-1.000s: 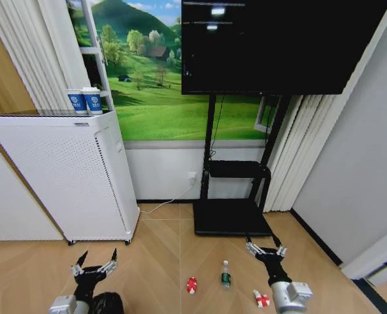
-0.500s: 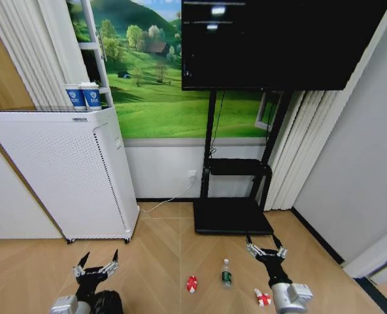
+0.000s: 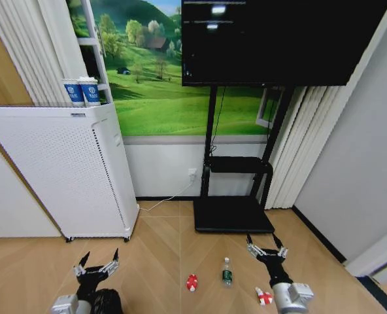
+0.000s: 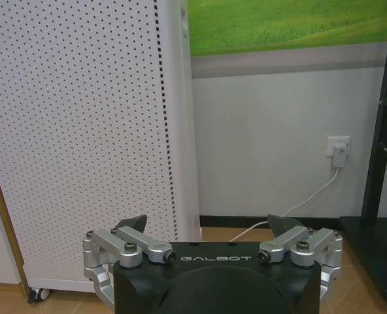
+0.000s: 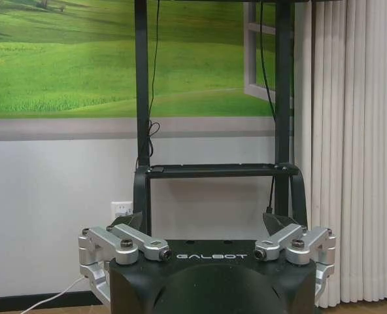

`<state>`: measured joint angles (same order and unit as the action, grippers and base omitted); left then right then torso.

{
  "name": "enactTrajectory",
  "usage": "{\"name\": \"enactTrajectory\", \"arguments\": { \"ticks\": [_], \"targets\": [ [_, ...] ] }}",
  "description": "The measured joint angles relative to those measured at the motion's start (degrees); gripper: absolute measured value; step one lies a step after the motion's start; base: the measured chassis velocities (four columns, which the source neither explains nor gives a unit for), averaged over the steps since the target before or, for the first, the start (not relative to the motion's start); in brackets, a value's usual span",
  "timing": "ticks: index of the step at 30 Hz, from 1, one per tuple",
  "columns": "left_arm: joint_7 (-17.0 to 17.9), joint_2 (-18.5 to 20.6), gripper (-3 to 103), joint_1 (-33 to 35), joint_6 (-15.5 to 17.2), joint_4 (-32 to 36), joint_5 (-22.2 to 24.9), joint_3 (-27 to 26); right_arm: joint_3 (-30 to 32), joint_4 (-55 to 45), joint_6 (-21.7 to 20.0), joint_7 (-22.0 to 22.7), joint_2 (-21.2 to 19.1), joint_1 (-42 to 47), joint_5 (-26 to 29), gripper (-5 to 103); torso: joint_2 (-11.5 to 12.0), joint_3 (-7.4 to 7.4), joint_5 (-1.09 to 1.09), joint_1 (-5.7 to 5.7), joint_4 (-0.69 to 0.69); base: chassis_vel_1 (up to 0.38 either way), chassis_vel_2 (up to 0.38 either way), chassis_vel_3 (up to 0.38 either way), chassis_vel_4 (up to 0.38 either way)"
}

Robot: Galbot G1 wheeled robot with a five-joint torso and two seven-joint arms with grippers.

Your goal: Pick up the trash bin and place the garbage on the floor into it.

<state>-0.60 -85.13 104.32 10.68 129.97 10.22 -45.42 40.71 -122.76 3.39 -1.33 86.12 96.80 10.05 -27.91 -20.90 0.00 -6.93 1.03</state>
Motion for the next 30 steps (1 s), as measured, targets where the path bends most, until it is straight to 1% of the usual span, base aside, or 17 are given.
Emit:
{"name": "enactTrajectory", "arguments": {
  "ticks": [4, 5, 7, 10, 13, 27, 30],
  "targets": [
    [0.01, -0.15, 100, -0.24, 0.01, -0.01, 0.16, -0.05, 0.28, -0.3, -0.27, 0.07, 0.05, 0.21, 0.09, 100, 1.99, 1.2, 0.0, 0.8, 0.0, 0.0, 0.0, 0.0, 0.0],
    [0.01, -0.15, 100, -0.24, 0.01, -0.01, 0.16, -0.05, 0.28, -0.3, -0.27, 0.07, 0.05, 0.21, 0.09, 100, 1.99, 1.2, 0.0, 0.8, 0.0, 0.0, 0.0, 0.0, 0.0],
    [0.01, -0.3, 100, -0.09, 0.01, 0.02, 0.15, -0.1, 0.27, -0.3, -0.19, 0.08, 0.36, 0.36, -0.03, 100, 3.12, 1.91, 0.0, 1.21, 0.0, 0.0, 0.0, 0.0, 0.0],
    [0.01, -0.31, 100, -0.08, 0.01, 0.04, 0.15, -0.12, 0.27, -0.3, -0.18, 0.08, 0.35, 0.34, -0.03, 100, 3.45, 2.1, 0.0, 1.35, 0.0, 0.0, 0.0, 0.0, 0.0],
    [0.01, -0.3, 100, -0.06, 0.02, 0.04, 0.08, -0.16, 0.29, -0.08, -0.14, 0.09, 0.28, 0.16, -0.01, 100, 4.46, 2.73, 0.0, 1.73, 0.0, 0.0, 0.0, 0.0, 0.0],
    [-0.03, -0.45, 100, 0.31, 0.14, 0.16, -0.18, -0.22, 0.17, 0.59, -0.08, 0.11, 0.26, -0.25, 0.03, 100, 7.43, 4.62, 0.0, 2.81, 0.0, 0.0, 0.0, 0.0, 0.0],
    [-0.05, -0.44, 100, 0.34, 0.18, 0.19, -0.21, -0.22, 0.17, 0.66, -0.01, 0.11, 0.29, -0.27, 0.04, 100, 8.4, 5.25, 0.0, 3.15, 0.0, 0.0, 0.0, 0.0, 0.0]
  ]
}}
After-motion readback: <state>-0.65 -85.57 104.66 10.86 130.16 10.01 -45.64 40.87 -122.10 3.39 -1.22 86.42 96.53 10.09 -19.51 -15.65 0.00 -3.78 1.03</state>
